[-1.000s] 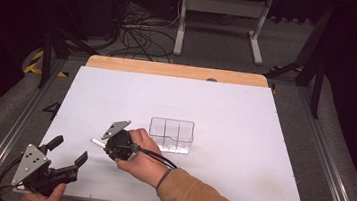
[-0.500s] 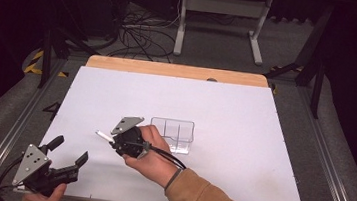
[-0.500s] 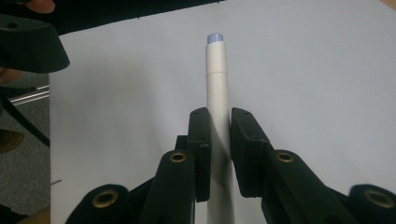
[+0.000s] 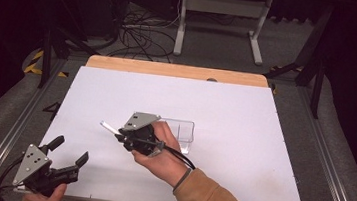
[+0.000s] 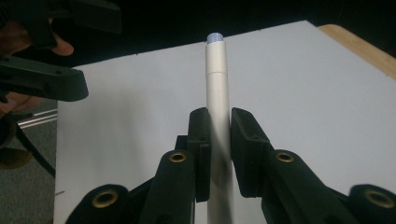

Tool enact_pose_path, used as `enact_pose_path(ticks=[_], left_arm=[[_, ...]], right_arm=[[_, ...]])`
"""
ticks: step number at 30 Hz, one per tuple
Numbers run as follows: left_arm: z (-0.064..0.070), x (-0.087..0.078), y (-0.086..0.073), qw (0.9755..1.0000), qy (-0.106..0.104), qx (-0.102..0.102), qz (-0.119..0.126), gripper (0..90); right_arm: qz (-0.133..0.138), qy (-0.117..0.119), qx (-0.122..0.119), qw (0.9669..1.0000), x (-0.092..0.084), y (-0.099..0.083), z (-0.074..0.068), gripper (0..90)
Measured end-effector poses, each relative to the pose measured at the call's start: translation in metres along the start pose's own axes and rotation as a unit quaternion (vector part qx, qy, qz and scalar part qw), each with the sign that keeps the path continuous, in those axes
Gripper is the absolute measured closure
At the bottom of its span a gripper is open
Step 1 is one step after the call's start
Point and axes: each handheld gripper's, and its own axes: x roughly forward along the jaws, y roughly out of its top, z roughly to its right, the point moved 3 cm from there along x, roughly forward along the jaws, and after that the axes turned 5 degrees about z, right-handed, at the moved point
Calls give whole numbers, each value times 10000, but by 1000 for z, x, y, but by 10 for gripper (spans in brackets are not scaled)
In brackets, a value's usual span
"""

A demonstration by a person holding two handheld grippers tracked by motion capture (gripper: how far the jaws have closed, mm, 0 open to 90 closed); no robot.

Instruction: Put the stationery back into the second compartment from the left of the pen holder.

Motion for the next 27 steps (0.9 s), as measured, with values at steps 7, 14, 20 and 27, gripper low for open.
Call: enact_pose_path(ticks=[7, 14, 20, 27], left_arm=[[0, 0, 0, 10000, -1, 6, -6, 106], [0, 0, 0, 10000, 0, 14, -17, 106], [1, 1, 0, 10000, -3, -4, -8, 106], [2, 1, 0, 10000, -22, 7, -8, 106]], right_arm=[[285, -64, 63, 9996, -17, 3, 7, 789], [624, -193, 82, 9978, -34, 3, 17, 789], [989, -279, 137, 9946, -48, 2, 25, 789], [1269, -395, 205, 9909, -63, -3, 38, 788]])
